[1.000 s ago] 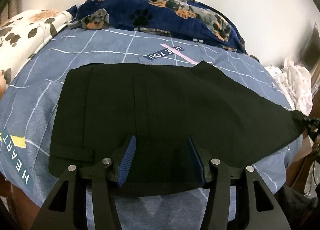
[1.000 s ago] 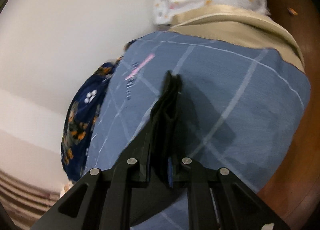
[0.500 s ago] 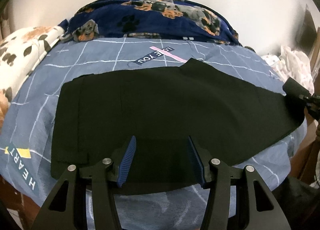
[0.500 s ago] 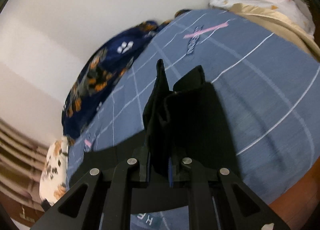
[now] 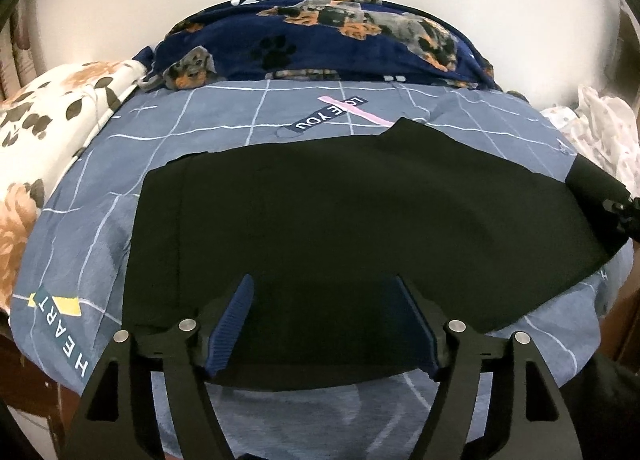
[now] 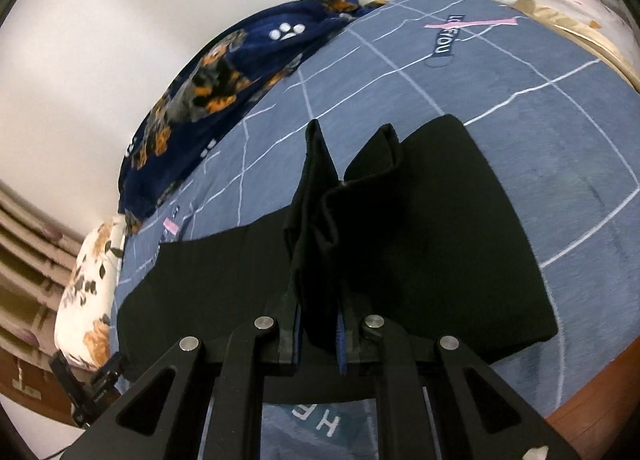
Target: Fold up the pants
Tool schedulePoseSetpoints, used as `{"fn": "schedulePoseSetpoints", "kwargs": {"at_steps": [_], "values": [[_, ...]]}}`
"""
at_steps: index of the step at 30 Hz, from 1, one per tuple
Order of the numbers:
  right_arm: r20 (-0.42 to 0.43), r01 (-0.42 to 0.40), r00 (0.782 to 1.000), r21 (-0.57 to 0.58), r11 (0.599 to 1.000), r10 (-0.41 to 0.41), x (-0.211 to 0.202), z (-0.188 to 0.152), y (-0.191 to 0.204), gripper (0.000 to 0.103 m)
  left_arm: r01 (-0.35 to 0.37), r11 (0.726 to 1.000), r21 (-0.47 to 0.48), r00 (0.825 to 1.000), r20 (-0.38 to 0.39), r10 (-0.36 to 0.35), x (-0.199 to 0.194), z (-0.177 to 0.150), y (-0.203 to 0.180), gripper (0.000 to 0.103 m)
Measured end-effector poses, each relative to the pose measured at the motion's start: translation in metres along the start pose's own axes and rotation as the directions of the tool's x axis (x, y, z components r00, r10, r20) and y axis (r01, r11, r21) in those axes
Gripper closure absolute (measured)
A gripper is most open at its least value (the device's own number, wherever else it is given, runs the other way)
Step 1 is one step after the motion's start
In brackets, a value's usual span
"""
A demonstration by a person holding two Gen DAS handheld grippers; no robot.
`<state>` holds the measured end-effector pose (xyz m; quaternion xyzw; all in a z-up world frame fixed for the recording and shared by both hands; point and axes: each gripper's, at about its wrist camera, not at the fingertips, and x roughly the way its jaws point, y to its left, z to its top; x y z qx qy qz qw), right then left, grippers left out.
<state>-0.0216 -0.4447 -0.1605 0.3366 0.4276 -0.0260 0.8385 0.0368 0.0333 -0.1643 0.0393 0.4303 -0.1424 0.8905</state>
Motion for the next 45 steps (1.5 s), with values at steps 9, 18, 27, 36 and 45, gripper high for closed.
{"fn": "schedulePoseSetpoints", "kwargs": {"at_steps": [9, 18, 27, 36, 45], "values": [[-0.028, 0.03, 0.999, -0.1, 0.995, -0.033, 0.012, -0.01, 0.027, 0.091, -0.034, 0.999, 0.0, 0.999, -0.016, 0.034, 0.003, -0.002, 0.0, 0.026], [-0.055, 0.046, 0.997, -0.199, 0.979, -0.058, 0.024, -0.022, 0.05, 0.091, -0.062, 0.998, 0.016, 0.997, -0.038, 0.063, 0.007, -0.002, -0.001, 0.025], [-0.06, 0.048, 0.996, -0.237, 0.97, -0.064, 0.026, -0.026, 0.056, 0.091, -0.073, 0.997, 0.017, 0.996, -0.056, 0.074, 0.009, -0.002, 0.0, 0.02], [-0.071, 0.04, 0.996, -0.269, 0.962, -0.062, 0.029, -0.031, 0.061, 0.091, -0.077, 0.997, 0.027, 0.995, -0.061, 0.079, 0.01, -0.003, -0.001, 0.02], [-0.093, 0.016, 0.994, -0.329, 0.944, -0.049, 0.036, -0.041, 0.078, 0.091, -0.08, 0.996, 0.033, 0.995, -0.065, 0.082, 0.011, -0.004, -0.002, 0.02]]}}
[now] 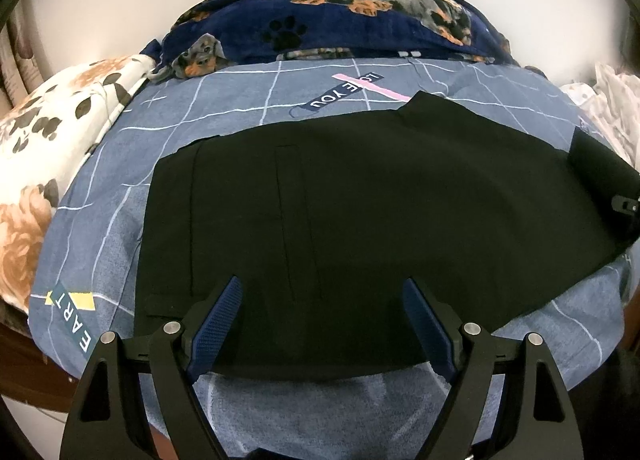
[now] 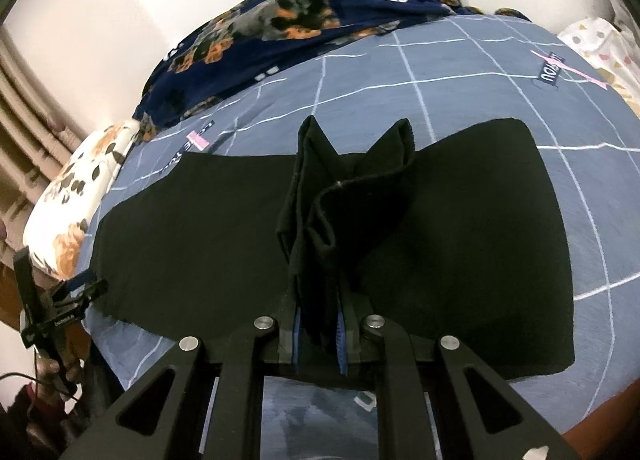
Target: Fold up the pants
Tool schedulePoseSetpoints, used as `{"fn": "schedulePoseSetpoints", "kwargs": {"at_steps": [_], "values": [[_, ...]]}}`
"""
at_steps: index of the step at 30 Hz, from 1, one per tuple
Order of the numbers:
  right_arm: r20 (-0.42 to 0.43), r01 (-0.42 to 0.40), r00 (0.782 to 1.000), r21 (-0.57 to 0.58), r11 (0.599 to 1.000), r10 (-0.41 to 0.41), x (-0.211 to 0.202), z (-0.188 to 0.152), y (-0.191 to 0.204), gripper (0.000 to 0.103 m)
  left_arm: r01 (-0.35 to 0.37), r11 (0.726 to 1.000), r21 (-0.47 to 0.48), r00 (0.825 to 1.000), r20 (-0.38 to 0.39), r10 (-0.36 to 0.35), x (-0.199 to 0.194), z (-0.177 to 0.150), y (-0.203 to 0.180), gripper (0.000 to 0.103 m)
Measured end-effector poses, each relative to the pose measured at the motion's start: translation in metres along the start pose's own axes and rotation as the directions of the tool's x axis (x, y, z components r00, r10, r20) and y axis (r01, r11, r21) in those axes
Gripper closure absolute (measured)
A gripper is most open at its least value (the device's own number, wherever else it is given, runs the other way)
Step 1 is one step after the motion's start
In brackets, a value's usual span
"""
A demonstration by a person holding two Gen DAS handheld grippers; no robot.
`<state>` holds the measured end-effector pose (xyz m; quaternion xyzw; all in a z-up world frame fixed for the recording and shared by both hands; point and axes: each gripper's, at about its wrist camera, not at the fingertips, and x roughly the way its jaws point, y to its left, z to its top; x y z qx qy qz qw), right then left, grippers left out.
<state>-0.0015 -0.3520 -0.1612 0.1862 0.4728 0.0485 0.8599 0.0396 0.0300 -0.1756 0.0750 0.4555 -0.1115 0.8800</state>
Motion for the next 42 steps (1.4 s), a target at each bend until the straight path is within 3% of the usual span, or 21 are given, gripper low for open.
{"fn": "schedulePoseSetpoints", "kwargs": {"at_steps": [42], "values": [[-0.057, -0.018, 0.998, -0.15, 0.989, 0.01, 0.023, -0.008, 0.05, 0.089, -0.018, 1.0, 0.026, 0.999, -0.028, 0.018, 0.007, -0.003, -0.003, 0.02]]}}
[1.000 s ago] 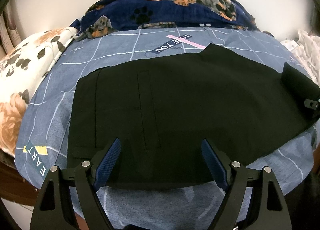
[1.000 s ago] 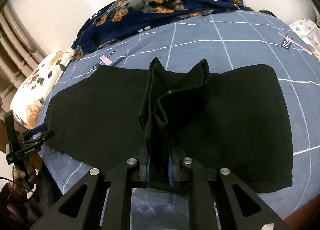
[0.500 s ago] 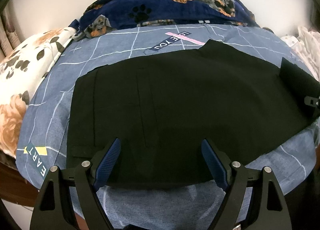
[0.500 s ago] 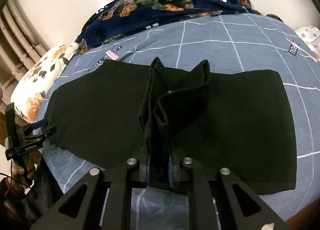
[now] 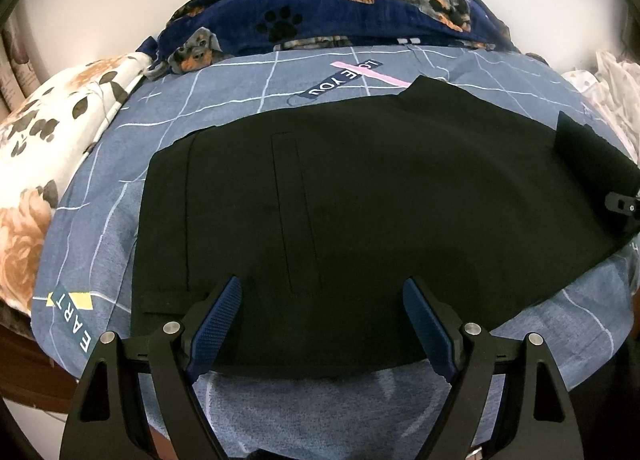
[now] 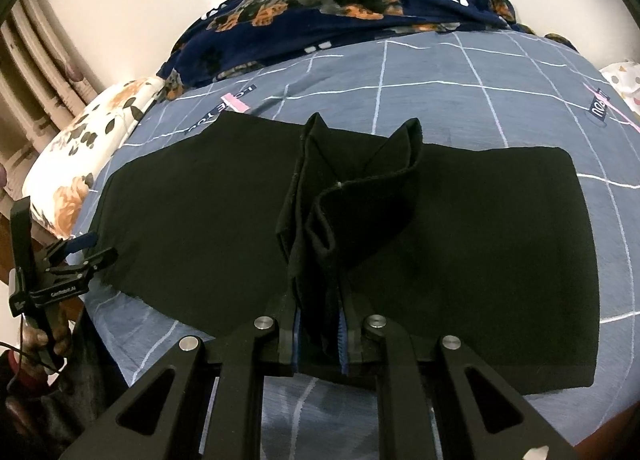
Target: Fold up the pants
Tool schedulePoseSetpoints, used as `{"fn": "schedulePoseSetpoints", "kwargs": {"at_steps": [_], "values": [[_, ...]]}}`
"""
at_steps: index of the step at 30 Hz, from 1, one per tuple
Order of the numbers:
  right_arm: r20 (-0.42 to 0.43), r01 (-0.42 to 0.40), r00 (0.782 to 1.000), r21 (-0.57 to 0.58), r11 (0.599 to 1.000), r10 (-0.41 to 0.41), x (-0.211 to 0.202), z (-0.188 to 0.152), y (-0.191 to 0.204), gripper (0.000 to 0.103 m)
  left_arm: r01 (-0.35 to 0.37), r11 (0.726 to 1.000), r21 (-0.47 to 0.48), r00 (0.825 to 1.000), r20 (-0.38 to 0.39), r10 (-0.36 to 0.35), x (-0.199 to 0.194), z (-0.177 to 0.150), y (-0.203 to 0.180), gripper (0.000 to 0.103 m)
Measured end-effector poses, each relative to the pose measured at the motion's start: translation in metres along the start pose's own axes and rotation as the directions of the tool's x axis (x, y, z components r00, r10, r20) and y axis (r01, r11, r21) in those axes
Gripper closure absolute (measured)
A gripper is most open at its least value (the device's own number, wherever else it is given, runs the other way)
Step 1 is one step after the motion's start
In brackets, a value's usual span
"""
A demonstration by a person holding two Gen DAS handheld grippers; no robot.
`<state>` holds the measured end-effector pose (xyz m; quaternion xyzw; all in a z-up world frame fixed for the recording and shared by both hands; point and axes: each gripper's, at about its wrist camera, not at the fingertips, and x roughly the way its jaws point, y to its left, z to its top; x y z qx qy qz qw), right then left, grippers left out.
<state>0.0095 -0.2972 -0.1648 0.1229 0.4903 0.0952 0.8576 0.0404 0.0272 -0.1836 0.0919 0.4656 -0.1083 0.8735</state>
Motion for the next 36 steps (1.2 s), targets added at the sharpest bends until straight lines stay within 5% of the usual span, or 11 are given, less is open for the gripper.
{"fn": "schedulePoseSetpoints", "kwargs": {"at_steps": [36], "values": [[-0.028, 0.014, 0.999, -0.083, 0.996, -0.016, 0.013, -0.002, 0.024, 0.085, -0.001, 1.0, 0.002, 1.0, -0.008, 0.001, 0.002, -0.001, 0.002, 0.02]]}}
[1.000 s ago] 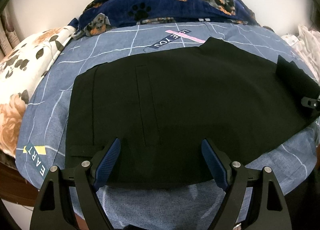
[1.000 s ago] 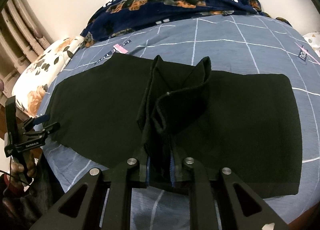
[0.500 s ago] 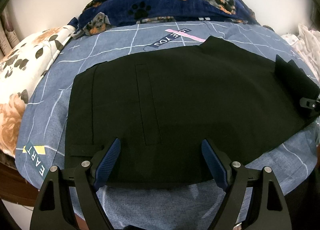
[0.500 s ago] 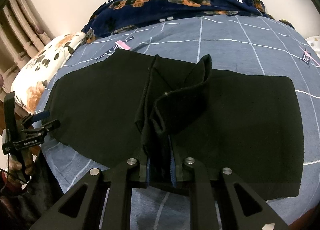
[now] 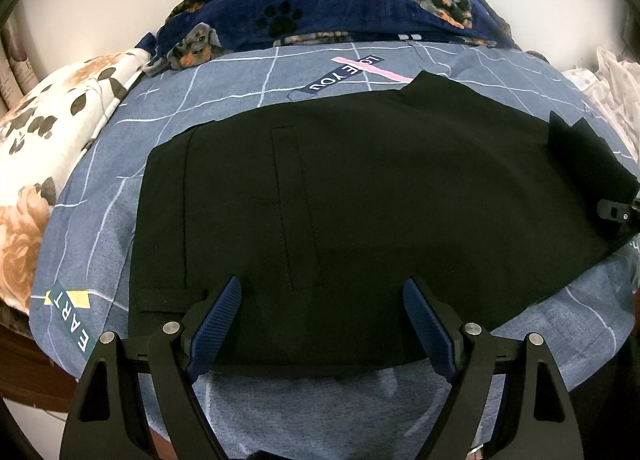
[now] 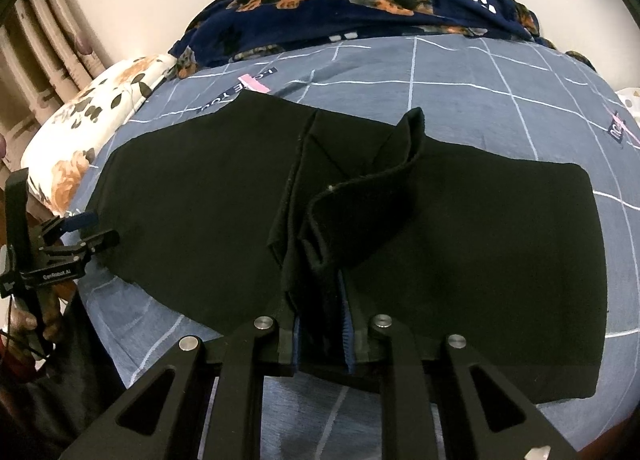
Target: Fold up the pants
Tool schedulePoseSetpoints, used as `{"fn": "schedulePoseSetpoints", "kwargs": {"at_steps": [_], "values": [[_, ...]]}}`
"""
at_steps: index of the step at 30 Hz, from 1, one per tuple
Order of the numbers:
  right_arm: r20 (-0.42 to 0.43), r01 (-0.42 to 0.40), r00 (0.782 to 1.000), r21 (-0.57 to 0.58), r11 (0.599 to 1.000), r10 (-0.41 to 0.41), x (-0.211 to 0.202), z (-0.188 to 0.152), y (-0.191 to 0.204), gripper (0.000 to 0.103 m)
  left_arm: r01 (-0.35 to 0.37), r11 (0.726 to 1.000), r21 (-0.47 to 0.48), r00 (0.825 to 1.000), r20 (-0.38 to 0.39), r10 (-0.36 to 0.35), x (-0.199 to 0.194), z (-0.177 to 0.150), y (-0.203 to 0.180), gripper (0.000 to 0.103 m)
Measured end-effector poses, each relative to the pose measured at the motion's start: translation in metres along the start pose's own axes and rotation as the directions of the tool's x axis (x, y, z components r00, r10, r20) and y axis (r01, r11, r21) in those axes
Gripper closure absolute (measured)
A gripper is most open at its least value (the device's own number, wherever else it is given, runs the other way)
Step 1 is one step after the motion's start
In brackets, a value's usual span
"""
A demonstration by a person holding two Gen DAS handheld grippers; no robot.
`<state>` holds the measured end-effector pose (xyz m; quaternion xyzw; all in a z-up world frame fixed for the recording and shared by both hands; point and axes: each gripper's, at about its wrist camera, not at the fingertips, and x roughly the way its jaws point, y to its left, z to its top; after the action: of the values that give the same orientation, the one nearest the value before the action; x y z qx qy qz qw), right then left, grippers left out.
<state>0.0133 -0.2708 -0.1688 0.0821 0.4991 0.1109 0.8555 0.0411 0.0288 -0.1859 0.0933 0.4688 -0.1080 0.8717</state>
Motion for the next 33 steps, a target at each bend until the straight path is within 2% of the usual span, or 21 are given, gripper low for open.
{"fn": "schedulePoseSetpoints", "kwargs": {"at_steps": [6, 12, 14, 19, 24, 27, 28, 30, 31, 33], "values": [[-0.007, 0.014, 1.0, -0.037, 0.999, -0.014, 0.003, -0.001, 0.006, 0.081, 0.001, 1.0, 0.0, 1.0, -0.001, -0.001, 0.0, 0.001, 0.0, 0.019], [-0.024, 0.004, 1.0, -0.095, 0.995, -0.006, 0.006, -0.005, 0.018, 0.066, 0.001, 1.0, -0.002, 1.0, -0.005, -0.001, 0.002, -0.001, 0.001, 0.019], [-0.032, -0.022, 0.999, -0.106, 0.994, 0.019, 0.007, -0.006, 0.022, 0.058, 0.001, 1.0, -0.002, 1.0, -0.005, -0.001, 0.002, -0.001, 0.001, 0.019], [-0.046, -0.058, 0.998, -0.146, 0.988, 0.051, 0.008, -0.009, 0.03, 0.049, -0.002, 1.0, 0.0, 1.0, -0.004, 0.002, 0.002, -0.002, 0.001, 0.019], [-0.065, -0.161, 0.986, -0.142, 0.977, 0.153, 0.001, -0.01, 0.028, 0.048, -0.004, 1.0, -0.004, 1.0, -0.006, 0.004, 0.002, -0.002, 0.005, 0.019], [-0.049, -0.314, 0.949, -0.049, 0.948, 0.312, -0.011, -0.004, 0.013, 0.048, -0.004, 1.0, -0.007, 1.0, -0.002, 0.004, -0.001, 0.0, 0.005, 0.019], [-0.006, -0.376, 0.927, 0.019, 0.927, 0.376, -0.018, 0.001, 0.0, 0.048, -0.004, 1.0, -0.007, 1.0, 0.0, 0.004, -0.001, 0.0, 0.006, 0.019], [0.082, -0.432, 0.902, 0.14, 0.891, 0.425, -0.027, 0.009, -0.027, 0.048, -0.005, 1.0, -0.001, 1.0, 0.001, 0.005, -0.002, 0.002, 0.005, 0.019], [0.113, -0.436, 0.9, 0.176, 0.883, 0.422, -0.03, 0.012, -0.038, 0.048, -0.008, 1.0, 0.003, 1.0, 0.003, 0.008, -0.003, 0.002, 0.005, 0.019], [0.228, -0.383, 0.918, 0.297, 0.875, 0.325, -0.049, 0.016, -0.082, 0.052, -0.018, 1.0, 0.012, 1.0, 0.012, 0.018, -0.005, 0.002, 0.004, 0.019]]}}
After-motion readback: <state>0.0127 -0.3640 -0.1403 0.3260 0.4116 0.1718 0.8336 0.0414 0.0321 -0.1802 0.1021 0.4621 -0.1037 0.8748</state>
